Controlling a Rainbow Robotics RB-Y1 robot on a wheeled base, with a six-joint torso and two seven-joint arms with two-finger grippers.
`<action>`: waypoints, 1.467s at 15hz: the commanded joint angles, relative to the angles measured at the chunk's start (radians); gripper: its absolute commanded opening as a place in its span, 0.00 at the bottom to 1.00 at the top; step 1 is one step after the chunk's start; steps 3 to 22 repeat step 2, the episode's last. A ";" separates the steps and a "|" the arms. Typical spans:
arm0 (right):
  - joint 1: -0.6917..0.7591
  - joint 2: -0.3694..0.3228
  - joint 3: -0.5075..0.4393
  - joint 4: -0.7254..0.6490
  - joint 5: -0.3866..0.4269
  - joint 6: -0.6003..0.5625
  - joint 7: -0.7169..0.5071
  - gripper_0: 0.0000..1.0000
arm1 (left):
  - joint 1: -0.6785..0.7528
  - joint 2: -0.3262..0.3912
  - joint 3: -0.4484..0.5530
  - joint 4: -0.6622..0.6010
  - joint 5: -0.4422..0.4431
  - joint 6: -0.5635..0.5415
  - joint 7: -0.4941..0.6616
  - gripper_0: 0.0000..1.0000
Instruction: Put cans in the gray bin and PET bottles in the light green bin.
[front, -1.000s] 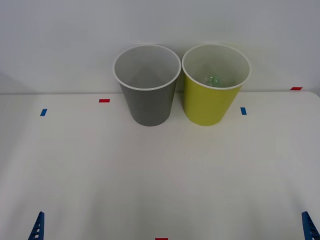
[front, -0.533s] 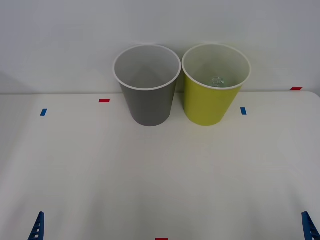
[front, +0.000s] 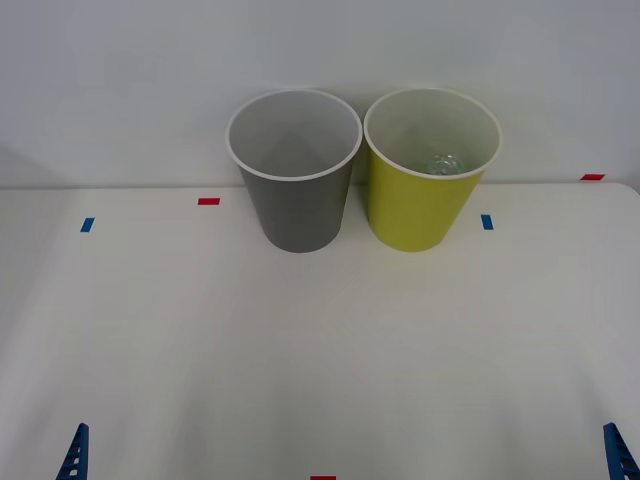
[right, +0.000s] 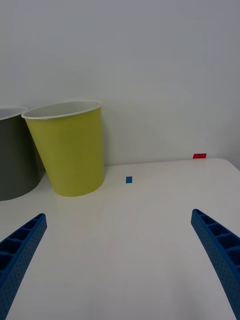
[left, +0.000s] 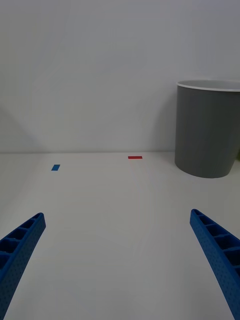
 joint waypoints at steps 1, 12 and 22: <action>0.000 0.000 0.000 0.000 0.000 0.000 0.000 1.00 | 0.000 0.000 0.000 0.000 0.000 0.000 0.000 1.00; 0.000 0.000 0.000 0.000 0.000 0.000 0.000 1.00 | 0.000 0.000 0.000 0.000 0.000 0.000 0.000 1.00; 0.000 0.000 0.000 0.000 0.000 0.000 0.000 1.00 | 0.000 0.000 0.000 0.000 0.000 0.000 0.000 1.00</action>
